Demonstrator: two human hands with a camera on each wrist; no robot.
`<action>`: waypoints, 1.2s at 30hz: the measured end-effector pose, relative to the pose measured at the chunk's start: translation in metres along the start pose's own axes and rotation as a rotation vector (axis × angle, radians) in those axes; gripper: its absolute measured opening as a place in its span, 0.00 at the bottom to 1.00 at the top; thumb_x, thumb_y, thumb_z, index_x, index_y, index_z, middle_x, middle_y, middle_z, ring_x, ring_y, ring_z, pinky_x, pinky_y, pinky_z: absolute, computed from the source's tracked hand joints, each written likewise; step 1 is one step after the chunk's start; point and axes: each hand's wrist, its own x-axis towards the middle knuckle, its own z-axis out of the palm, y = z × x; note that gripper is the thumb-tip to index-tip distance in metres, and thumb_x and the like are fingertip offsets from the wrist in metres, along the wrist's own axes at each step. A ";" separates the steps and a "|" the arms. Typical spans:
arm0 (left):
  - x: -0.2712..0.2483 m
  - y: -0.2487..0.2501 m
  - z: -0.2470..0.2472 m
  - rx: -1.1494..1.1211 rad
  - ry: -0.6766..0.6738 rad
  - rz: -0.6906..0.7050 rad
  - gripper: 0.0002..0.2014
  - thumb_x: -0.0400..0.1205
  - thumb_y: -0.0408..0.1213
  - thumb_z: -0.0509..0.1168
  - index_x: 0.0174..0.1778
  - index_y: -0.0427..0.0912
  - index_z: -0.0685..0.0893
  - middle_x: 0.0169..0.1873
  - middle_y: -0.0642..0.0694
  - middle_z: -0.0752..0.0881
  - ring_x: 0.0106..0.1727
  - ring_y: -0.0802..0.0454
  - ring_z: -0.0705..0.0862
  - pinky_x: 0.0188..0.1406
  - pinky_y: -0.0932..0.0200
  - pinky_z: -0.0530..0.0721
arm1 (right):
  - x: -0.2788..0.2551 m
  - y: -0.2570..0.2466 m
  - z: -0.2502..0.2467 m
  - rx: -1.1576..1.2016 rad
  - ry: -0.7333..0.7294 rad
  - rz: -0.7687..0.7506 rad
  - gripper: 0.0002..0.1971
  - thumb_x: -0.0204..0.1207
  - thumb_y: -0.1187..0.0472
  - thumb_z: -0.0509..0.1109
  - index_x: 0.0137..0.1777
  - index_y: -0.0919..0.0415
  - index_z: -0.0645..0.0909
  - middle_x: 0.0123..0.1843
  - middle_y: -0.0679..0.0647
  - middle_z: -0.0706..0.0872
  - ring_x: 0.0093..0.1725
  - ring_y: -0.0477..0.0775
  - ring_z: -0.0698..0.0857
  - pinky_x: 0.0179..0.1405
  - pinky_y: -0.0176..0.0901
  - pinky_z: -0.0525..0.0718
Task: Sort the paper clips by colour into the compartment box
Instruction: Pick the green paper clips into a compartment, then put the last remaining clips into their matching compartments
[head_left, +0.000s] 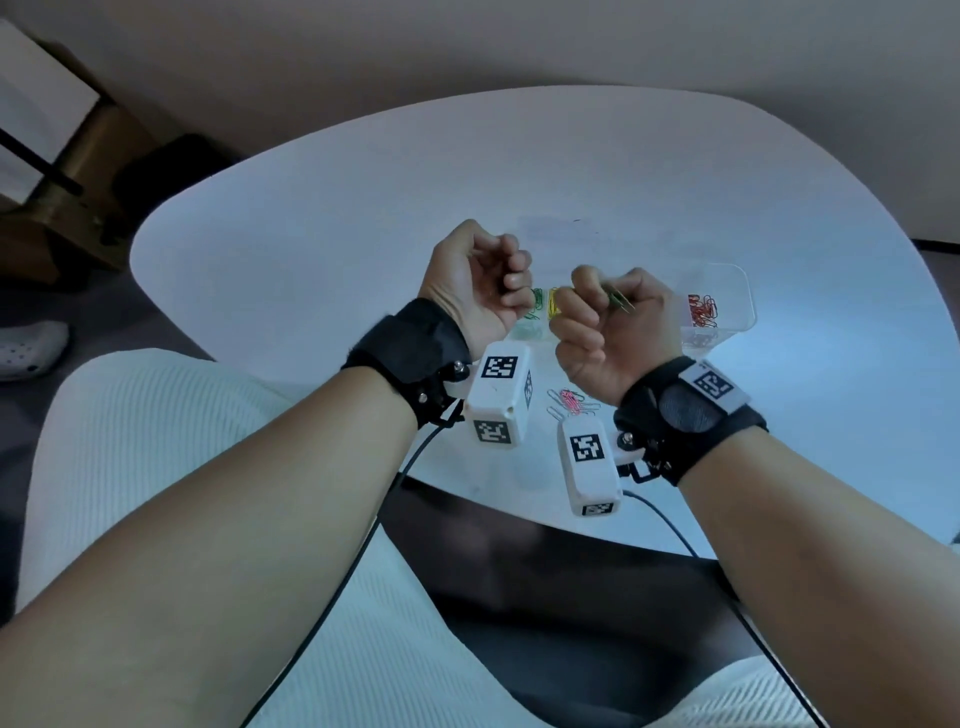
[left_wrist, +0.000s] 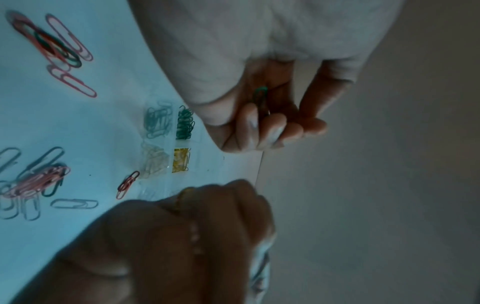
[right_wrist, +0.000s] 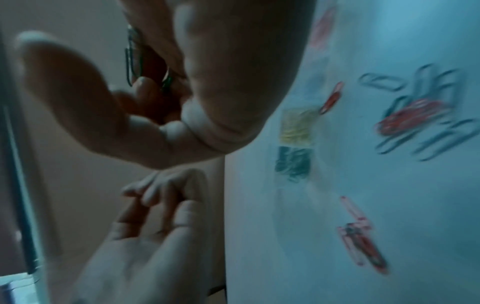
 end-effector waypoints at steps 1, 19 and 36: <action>0.000 0.001 0.000 0.011 0.012 -0.004 0.12 0.76 0.35 0.51 0.27 0.40 0.72 0.23 0.46 0.71 0.22 0.53 0.64 0.23 0.62 0.58 | 0.003 -0.004 0.007 -0.014 0.011 -0.011 0.09 0.68 0.57 0.53 0.28 0.57 0.62 0.24 0.51 0.64 0.16 0.48 0.65 0.11 0.29 0.62; 0.031 -0.001 -0.008 1.087 0.320 0.263 0.12 0.82 0.32 0.55 0.50 0.40 0.85 0.44 0.46 0.82 0.46 0.48 0.77 0.48 0.60 0.74 | 0.069 -0.014 0.027 -0.832 0.579 0.121 0.30 0.80 0.34 0.57 0.65 0.61 0.73 0.39 0.50 0.76 0.35 0.51 0.68 0.41 0.38 0.72; 0.014 -0.044 0.001 1.536 0.022 0.550 0.09 0.76 0.30 0.64 0.45 0.48 0.85 0.44 0.53 0.85 0.47 0.52 0.83 0.49 0.61 0.81 | -0.045 0.002 -0.060 -1.799 0.636 -0.133 0.08 0.78 0.59 0.70 0.53 0.55 0.89 0.51 0.49 0.91 0.44 0.42 0.83 0.41 0.22 0.72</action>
